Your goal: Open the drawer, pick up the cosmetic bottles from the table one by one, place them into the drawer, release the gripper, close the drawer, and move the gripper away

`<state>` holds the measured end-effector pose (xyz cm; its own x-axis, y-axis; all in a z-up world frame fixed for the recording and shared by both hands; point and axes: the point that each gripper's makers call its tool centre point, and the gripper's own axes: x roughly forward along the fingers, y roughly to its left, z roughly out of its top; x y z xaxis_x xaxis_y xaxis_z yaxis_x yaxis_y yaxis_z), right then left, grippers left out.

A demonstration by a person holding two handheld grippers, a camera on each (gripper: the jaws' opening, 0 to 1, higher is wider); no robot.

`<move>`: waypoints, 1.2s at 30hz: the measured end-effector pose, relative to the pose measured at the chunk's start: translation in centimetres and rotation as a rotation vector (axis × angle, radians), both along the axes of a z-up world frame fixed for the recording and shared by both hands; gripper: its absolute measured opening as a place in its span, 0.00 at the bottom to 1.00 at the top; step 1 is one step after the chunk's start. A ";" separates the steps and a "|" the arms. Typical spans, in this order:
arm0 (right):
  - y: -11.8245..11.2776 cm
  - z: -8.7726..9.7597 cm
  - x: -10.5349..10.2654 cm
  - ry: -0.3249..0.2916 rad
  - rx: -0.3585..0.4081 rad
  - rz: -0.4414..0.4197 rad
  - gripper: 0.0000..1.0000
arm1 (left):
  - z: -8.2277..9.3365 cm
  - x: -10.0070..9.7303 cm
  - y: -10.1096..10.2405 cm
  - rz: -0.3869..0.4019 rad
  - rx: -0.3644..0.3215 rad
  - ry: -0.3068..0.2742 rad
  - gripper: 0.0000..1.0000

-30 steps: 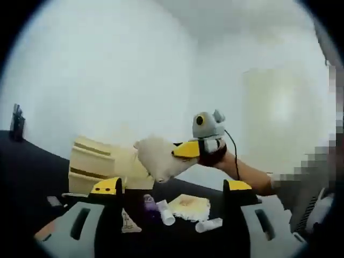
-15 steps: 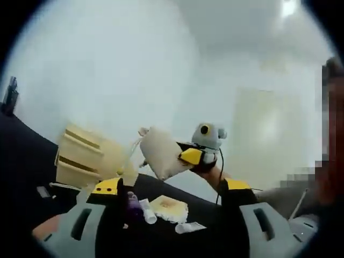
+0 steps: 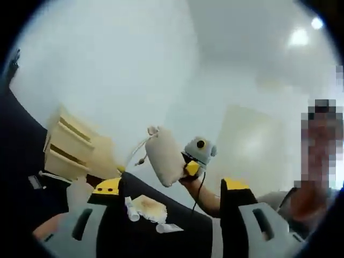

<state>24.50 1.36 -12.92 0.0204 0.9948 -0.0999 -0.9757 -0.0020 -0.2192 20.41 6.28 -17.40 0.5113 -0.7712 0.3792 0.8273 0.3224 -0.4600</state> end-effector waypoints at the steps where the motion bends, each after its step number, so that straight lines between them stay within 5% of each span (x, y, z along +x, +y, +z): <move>1: 0.1 0.0 -0.3 -0.005 0.002 0.012 0.44 | 0.1 -0.3 -0.2 -0.018 -0.013 -0.005 0.73; 21: 2.0 -1.4 -4.3 0.005 -0.002 0.157 0.44 | 1.9 -0.2 0.1 -0.115 -0.145 -0.012 0.69; 36: 2.5 -0.9 -5.4 -0.031 0.025 0.171 0.44 | 0.7 0.0 -2.3 -0.165 -0.095 0.030 0.65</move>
